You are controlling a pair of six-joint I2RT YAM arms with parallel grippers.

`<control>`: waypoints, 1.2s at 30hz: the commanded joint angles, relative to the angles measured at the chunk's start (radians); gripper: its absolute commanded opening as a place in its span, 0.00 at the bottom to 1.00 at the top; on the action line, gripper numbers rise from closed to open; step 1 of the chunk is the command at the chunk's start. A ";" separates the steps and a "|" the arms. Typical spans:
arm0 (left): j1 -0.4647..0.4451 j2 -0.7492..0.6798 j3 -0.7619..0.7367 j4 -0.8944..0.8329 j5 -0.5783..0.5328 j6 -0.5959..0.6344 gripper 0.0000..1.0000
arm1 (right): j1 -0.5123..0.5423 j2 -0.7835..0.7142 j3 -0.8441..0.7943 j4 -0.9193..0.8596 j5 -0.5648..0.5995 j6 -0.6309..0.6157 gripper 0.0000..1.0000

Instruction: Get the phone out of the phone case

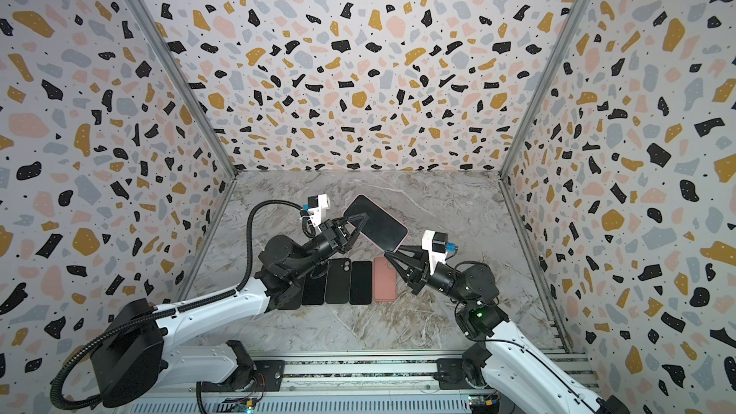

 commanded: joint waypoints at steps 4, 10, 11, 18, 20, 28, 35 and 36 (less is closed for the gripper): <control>-0.038 -0.001 0.026 -0.074 0.050 -0.030 0.00 | -0.006 0.018 0.038 -0.026 0.074 -0.197 0.28; -0.039 -0.007 0.024 -0.080 0.065 -0.029 0.00 | -0.010 0.038 0.057 -0.036 0.119 -0.225 0.22; -0.039 -0.008 0.024 -0.085 0.066 -0.027 0.00 | -0.010 0.041 0.061 -0.039 0.133 -0.228 0.21; -0.039 -0.007 0.029 -0.094 0.103 -0.009 0.00 | -0.010 0.037 0.056 -0.037 0.266 -0.203 0.20; -0.038 -0.011 0.026 -0.097 0.123 0.001 0.00 | -0.012 0.030 0.043 -0.028 0.303 -0.183 0.21; -0.038 -0.014 0.099 -0.185 0.270 0.122 0.00 | -0.011 0.017 -0.013 0.000 0.370 -0.095 0.32; 0.064 -0.095 0.172 -0.412 0.387 0.317 0.00 | -0.012 -0.077 -0.064 -0.093 0.324 -0.067 0.62; 0.089 -0.106 0.199 -0.482 0.409 0.371 0.00 | -0.012 -0.098 -0.076 -0.115 0.325 -0.059 0.65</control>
